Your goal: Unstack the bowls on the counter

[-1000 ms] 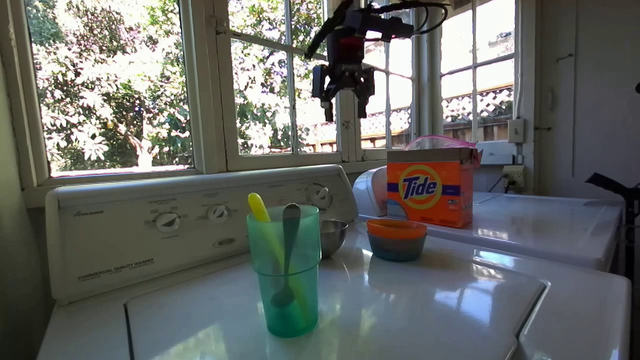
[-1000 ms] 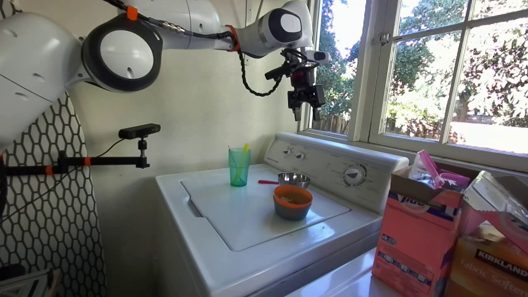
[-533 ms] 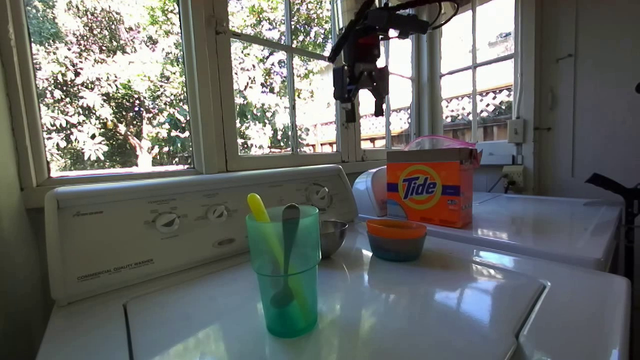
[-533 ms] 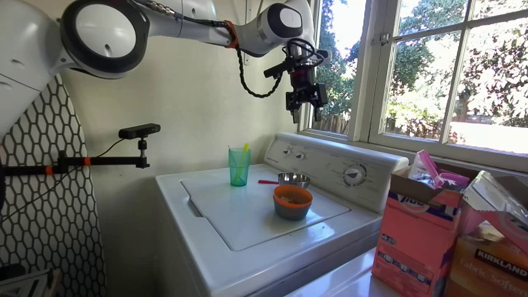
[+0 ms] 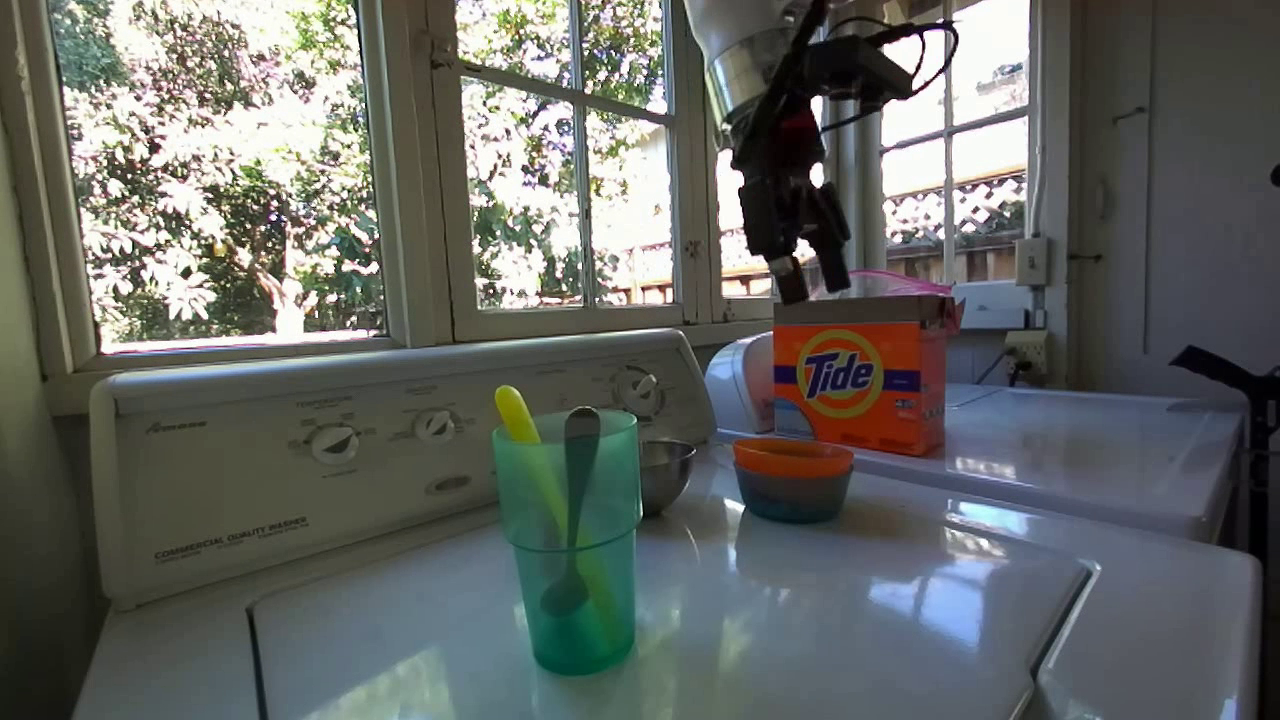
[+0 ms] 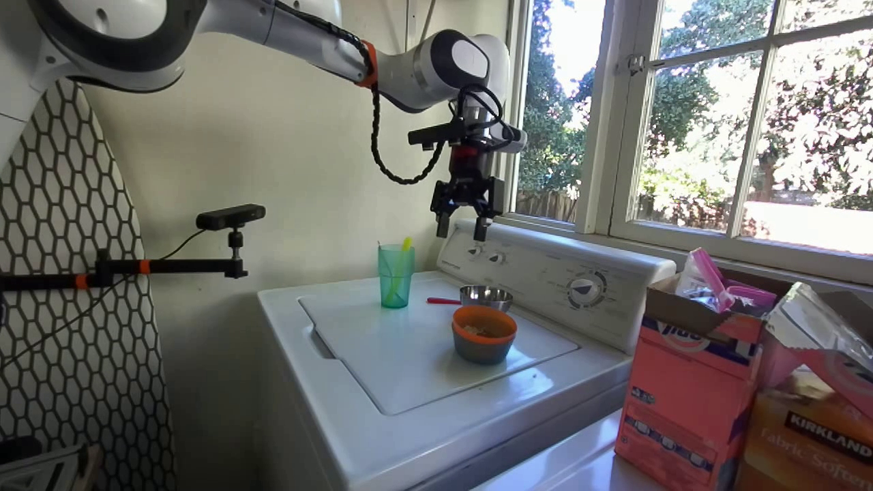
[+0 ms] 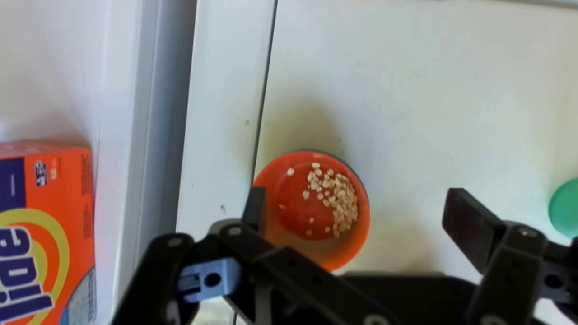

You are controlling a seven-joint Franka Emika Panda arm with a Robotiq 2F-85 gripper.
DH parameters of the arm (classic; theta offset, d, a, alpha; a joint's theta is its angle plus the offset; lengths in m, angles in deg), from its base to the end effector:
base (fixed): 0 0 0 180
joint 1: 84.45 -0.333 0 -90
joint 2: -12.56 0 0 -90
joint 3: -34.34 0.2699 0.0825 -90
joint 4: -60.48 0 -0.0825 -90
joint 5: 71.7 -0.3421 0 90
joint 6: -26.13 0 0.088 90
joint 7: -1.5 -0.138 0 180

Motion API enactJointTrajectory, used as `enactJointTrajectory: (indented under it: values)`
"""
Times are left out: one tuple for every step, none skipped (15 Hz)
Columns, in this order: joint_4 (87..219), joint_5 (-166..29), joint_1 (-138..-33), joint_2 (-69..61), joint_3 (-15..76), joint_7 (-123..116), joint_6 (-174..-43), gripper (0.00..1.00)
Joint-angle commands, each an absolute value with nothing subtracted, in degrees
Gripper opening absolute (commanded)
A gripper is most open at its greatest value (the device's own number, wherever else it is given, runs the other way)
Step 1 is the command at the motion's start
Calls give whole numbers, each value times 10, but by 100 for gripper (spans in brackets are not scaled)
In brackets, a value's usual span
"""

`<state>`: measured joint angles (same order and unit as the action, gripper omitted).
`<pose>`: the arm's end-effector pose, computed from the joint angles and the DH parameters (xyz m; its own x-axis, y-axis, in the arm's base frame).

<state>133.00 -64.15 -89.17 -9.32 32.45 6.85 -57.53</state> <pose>0.5855 0.0126 0.4584 0.9722 0.1260 -0.1976 0.1526 -0.9803 0.1253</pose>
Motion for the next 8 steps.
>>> enactJointTrajectory:
  values:
    - [1465,-610,-889,-23,321,106,-589,100]
    - [1479,-604,-876,-19,334,121,-589,100]
    - [1488,-603,-873,-20,335,132,-589,100]
    - [1478,-620,-865,-33,338,144,-581,100]
    - [1477,-626,-861,-42,340,149,-584,100]
    - [1461,-645,-854,-60,345,171,-585,100]
    - [1456,-622,-863,-52,342,141,-574,100]
    - [1457,-627,-859,-56,344,151,-575,100]
